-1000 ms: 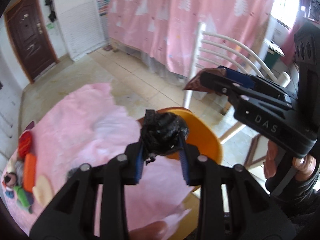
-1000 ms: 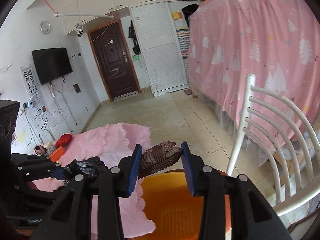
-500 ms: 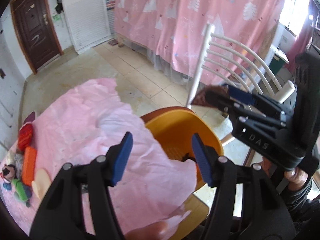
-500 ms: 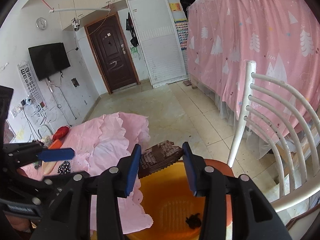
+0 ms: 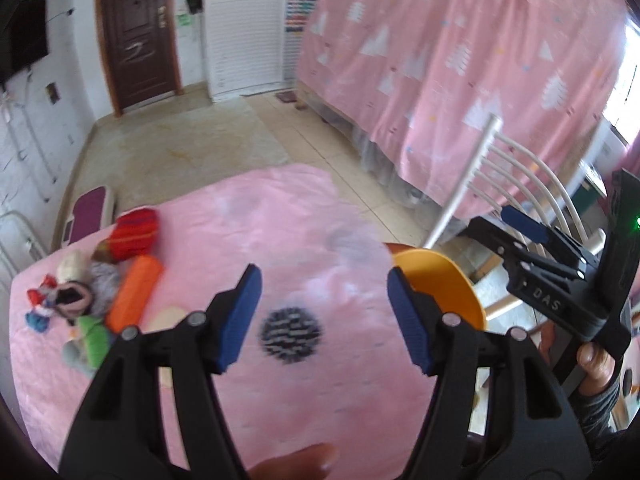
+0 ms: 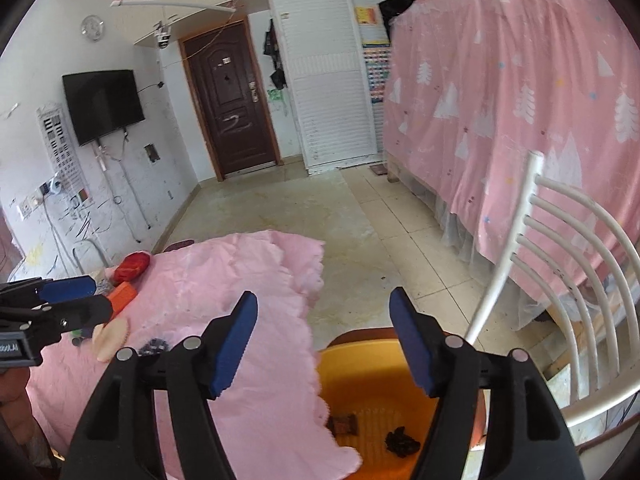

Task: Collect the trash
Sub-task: 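Open the right tool over the orange bin while the left tool returns to the table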

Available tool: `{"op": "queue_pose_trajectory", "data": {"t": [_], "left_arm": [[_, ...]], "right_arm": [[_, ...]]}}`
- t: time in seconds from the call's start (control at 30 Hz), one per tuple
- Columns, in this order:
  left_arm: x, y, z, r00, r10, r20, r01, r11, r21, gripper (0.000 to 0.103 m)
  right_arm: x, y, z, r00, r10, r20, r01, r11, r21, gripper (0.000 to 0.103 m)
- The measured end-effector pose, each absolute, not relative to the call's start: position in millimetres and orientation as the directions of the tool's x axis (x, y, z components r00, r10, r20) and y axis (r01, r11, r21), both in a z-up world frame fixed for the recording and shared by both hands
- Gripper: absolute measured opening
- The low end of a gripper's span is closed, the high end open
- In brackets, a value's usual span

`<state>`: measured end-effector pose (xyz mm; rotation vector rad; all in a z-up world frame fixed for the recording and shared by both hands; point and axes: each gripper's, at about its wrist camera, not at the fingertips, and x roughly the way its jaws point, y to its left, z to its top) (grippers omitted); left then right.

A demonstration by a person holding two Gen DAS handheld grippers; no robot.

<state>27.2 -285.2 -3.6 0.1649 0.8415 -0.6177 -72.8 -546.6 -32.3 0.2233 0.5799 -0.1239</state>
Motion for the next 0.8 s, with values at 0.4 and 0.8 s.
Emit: {"op": "queue_pose_trajectory", "data": {"t": [0.4, 0.8], "left_arm": [[57.2, -170.1, 5.0, 0.598, -0.371, -0.711, 0.4, 0.906, -0.137, 0.065], [108.4, -70.1, -3.7, 0.643, -0.21, -0.736, 0.178, 0.976, -0.123, 0.067]], "right_arm": [[-20.9, -439.9, -14.8, 0.827, 0.06, -0.559, 0.015, 0.992, 0.129, 0.059], [21.7, -327.9, -15.1, 0.784, 0.16, -0.599, -0.146, 0.987, 0.072, 0.059]]}}
